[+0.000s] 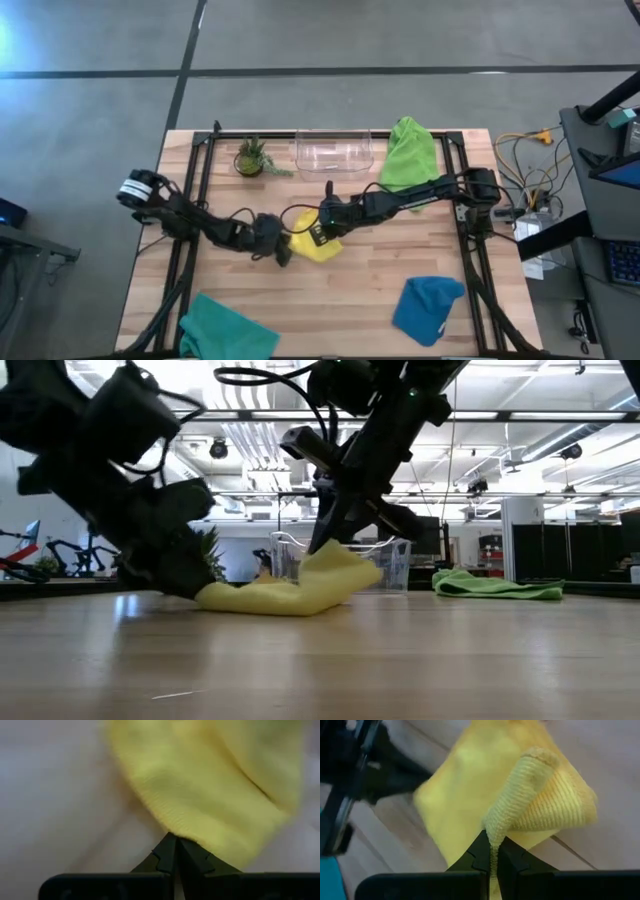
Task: Fold microfiber towels
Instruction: Fold the yellow microfiber towel
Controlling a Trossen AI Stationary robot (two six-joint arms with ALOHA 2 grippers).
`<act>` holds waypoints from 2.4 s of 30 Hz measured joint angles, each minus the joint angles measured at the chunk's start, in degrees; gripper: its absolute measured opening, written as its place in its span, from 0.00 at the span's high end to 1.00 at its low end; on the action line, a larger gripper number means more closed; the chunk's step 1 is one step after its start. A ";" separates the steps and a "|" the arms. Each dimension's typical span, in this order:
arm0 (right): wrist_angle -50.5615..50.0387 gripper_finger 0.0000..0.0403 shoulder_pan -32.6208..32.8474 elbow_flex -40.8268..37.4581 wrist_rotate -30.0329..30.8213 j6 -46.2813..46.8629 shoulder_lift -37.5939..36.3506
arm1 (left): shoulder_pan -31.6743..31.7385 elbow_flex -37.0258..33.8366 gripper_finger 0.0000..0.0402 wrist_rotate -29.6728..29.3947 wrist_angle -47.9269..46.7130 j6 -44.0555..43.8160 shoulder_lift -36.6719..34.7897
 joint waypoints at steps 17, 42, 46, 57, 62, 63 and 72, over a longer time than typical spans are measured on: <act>-2.70 0.98 1.68 -0.04 -0.44 -1.36 -1.70 | -0.49 12.69 1.00 12.22 0.32 5.19 9.62; 9.91 0.77 2.56 -0.04 -4.47 0.22 1.62 | -0.48 13.40 1.00 11.35 0.77 5.47 10.11; 11.60 0.67 2.58 -0.02 -4.88 1.88 1.61 | -0.46 13.40 1.00 10.97 0.79 5.47 10.11; 10.62 0.59 2.43 -0.11 -1.95 -1.06 -4.77 | -0.48 13.31 1.00 10.83 0.90 5.20 9.65; 2.79 0.59 3.41 0.09 1.87 -7.26 -9.86 | -0.48 13.20 1.00 11.97 0.76 4.99 8.48; 0.40 0.59 4.06 0.00 3.55 -8.45 -10.66 | -0.48 13.22 1.00 12.19 1.10 4.99 7.91; -3.86 0.59 11.03 -6.33 9.18 -11.55 -16.77 | -0.57 10.03 1.00 12.15 0.90 5.01 -1.94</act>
